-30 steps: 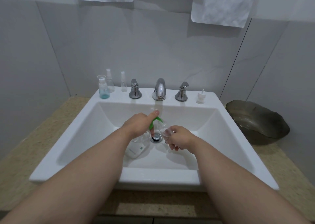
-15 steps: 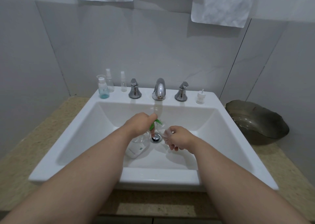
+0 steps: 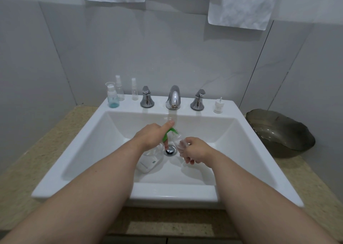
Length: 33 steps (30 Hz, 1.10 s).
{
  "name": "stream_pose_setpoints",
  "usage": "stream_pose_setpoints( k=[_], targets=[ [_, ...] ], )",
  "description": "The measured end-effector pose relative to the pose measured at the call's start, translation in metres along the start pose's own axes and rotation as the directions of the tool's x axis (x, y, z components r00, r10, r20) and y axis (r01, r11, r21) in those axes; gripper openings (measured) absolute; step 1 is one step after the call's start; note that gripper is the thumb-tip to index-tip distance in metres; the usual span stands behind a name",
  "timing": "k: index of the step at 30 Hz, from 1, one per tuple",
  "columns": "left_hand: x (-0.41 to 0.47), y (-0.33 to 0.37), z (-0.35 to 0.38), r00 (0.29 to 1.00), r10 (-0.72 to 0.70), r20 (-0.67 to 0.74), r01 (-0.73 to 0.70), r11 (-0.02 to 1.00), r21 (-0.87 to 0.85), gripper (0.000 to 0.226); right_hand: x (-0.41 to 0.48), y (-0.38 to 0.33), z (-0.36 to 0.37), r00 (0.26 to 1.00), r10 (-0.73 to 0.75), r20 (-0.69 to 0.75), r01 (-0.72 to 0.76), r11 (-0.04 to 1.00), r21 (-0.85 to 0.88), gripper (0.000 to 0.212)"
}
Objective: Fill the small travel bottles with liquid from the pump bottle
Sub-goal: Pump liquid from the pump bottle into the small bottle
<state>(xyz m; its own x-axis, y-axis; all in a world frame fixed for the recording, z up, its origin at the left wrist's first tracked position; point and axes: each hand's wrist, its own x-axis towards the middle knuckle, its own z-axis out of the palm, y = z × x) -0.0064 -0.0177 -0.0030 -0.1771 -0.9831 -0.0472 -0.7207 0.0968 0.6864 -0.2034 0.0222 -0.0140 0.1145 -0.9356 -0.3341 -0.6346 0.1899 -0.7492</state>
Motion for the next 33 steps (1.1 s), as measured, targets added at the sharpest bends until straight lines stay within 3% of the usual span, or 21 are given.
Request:
stream_pose_setpoints(
  k=[12,16,20,23,33],
  targets=[
    [0.0062,0.0005,0.0018,0.999,-0.005,0.049,0.005,1.000,-0.009,0.064,0.0008,0.0008,0.0018,1.000,-0.003,0.000,0.003,1.000,-0.021,0.008],
    [0.0056,0.0000,0.0022,0.999,-0.014,0.045,0.015,1.000,-0.020,0.068,0.0017,0.0013,0.0011,1.000,0.003,0.006,-0.003,1.000,-0.019,0.008],
    [0.0003,0.0010,0.0000,1.000,-0.001,0.018,0.001,1.000,-0.017,0.091,0.0024,0.0017,0.0009,1.000,0.005,0.004,-0.005,1.000,-0.012,0.018],
    [-0.0023,0.0020,-0.0022,1.000,-0.001,0.008,0.001,1.000,-0.007,0.098,0.0034,0.0022,0.0011,1.000,0.008,-0.002,-0.008,1.000,-0.002,0.014],
    [0.0021,0.0017,0.0010,1.000,-0.007,0.025,0.008,0.999,-0.049,0.074,0.0050,0.0037,0.0010,1.000,0.007,0.000,-0.007,1.000,-0.015,0.012]
  ],
)
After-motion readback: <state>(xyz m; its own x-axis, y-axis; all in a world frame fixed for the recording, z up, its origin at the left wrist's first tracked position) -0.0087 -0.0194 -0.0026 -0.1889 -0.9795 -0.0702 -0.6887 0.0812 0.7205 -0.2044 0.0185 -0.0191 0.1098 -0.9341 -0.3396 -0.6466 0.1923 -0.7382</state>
